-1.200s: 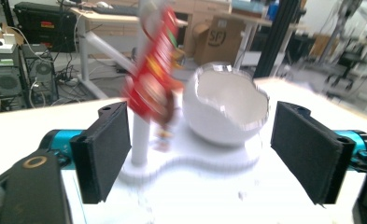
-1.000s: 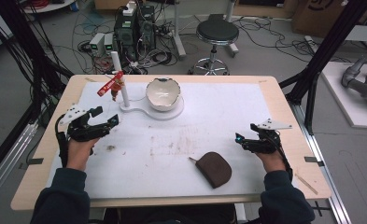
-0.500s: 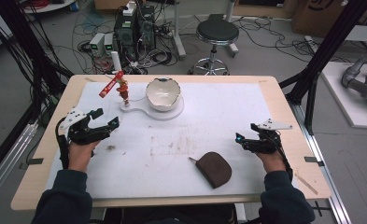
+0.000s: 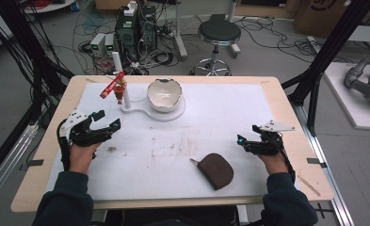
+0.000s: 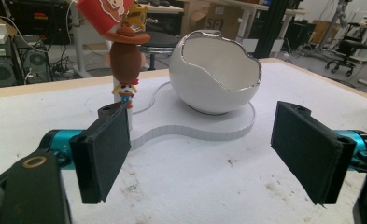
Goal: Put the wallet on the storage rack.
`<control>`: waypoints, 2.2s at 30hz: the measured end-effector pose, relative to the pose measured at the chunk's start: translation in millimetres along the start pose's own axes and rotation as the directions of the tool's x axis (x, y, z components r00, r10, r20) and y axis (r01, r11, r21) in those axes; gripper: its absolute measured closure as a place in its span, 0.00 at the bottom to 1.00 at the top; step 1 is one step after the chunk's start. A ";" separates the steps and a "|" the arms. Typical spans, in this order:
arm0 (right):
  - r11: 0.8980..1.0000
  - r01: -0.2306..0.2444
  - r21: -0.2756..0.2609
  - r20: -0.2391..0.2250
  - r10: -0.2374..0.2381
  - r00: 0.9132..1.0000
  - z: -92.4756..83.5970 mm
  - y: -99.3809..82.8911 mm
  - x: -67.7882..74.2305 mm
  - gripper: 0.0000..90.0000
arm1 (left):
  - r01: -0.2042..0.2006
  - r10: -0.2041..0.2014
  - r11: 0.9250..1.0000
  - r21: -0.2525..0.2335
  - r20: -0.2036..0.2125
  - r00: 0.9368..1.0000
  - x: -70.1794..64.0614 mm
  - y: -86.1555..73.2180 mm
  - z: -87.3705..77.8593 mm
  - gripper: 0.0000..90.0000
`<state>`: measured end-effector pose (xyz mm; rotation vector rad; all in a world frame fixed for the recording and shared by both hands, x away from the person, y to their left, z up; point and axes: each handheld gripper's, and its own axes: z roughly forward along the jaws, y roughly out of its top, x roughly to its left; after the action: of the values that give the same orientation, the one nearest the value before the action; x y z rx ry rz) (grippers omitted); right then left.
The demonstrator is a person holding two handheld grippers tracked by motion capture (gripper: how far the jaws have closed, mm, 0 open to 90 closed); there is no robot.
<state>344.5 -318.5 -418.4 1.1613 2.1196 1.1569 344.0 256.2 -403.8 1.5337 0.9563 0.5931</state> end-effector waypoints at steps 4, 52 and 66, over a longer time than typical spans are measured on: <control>1.000 0.012 -0.003 -0.019 -0.012 1.000 -0.4 0.5 3.5 0.24 | 0.006 -0.006 1.000 0.000 0.003 1.000 -0.4 -0.2 0.1 0.22; 0.965 0.151 0.212 -0.515 -0.021 0.857 51.0 7.8 84.4 0.42 | 0.000 -0.003 0.998 0.068 0.046 0.999 -15.5 -5.2 18.6 0.23; 0.971 0.146 0.191 -0.449 -0.046 0.892 55.8 19.8 89.5 0.30 | -0.005 -0.002 0.995 0.095 0.076 0.997 -20.9 -7.0 25.2 0.24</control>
<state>344.8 -212.1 -431.8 0.9288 2.6770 1.2574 351.4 224.8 -412.6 1.6302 0.9367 0.4933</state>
